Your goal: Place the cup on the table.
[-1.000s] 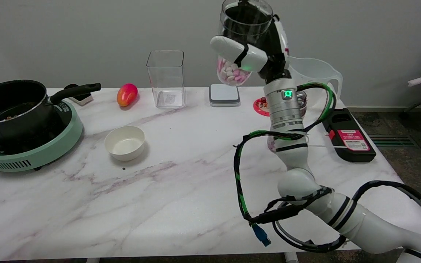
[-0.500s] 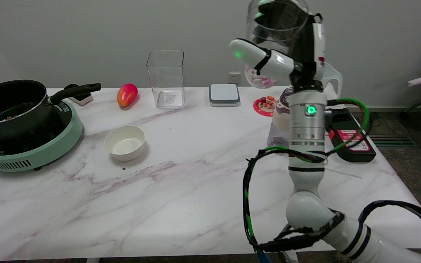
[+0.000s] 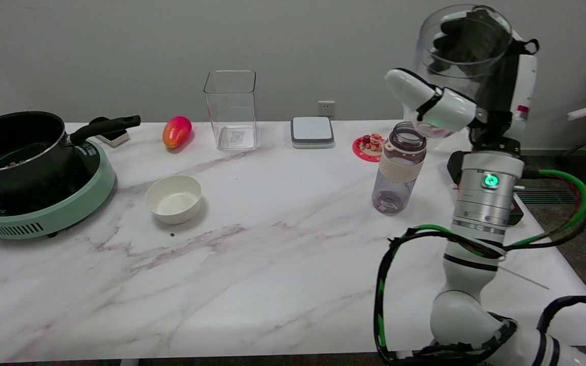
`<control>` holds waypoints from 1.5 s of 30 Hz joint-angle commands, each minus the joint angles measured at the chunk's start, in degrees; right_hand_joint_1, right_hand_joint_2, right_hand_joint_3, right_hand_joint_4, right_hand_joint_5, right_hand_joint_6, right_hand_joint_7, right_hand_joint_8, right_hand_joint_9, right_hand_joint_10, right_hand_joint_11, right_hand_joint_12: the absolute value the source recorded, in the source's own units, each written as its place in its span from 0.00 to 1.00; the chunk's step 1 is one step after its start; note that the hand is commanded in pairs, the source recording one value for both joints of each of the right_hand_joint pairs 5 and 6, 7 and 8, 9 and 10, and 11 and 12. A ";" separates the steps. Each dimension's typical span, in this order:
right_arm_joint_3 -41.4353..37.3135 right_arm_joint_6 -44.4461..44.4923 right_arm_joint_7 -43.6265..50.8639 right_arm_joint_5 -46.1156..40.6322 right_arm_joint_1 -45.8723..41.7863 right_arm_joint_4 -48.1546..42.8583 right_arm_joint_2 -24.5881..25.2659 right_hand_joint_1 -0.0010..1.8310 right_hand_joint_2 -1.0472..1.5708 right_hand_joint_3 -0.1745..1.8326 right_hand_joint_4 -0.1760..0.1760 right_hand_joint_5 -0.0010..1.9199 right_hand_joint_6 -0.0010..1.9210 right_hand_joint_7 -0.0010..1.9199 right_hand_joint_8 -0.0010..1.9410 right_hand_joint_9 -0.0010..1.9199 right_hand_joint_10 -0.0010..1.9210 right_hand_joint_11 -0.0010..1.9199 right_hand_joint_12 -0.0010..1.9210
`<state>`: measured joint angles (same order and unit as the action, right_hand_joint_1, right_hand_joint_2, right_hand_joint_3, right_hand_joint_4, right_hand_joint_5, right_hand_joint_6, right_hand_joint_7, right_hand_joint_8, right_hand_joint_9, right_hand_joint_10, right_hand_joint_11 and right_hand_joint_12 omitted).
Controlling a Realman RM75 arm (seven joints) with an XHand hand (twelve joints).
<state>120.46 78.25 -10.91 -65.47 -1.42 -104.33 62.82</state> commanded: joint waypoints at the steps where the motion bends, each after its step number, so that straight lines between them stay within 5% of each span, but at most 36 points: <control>1: -14.19 -1.32 7.24 -9.65 -13.08 1.17 -12.47 0.66 1.00 0.22 0.50 0.90 0.90 0.89 0.88 0.85 0.85 0.74 0.74; 14: -27.79 -12.76 -0.85 -11.66 -13.79 16.86 -12.68 0.74 0.90 0.33 0.50 0.84 0.84 0.84 0.83 0.81 0.81 0.69 0.69; 28: -41.91 -38.65 -0.93 6.05 -14.42 19.25 -13.33 0.78 0.85 0.39 0.50 0.81 0.81 0.83 0.82 0.80 0.80 0.68 0.68; 45: -42.32 -41.45 -2.05 10.06 -15.35 18.66 -16.62 0.76 0.86 0.37 0.50 0.83 0.83 0.84 0.83 0.80 0.80 0.69 0.68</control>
<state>82.88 44.82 -11.56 -61.34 -15.17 -86.38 49.04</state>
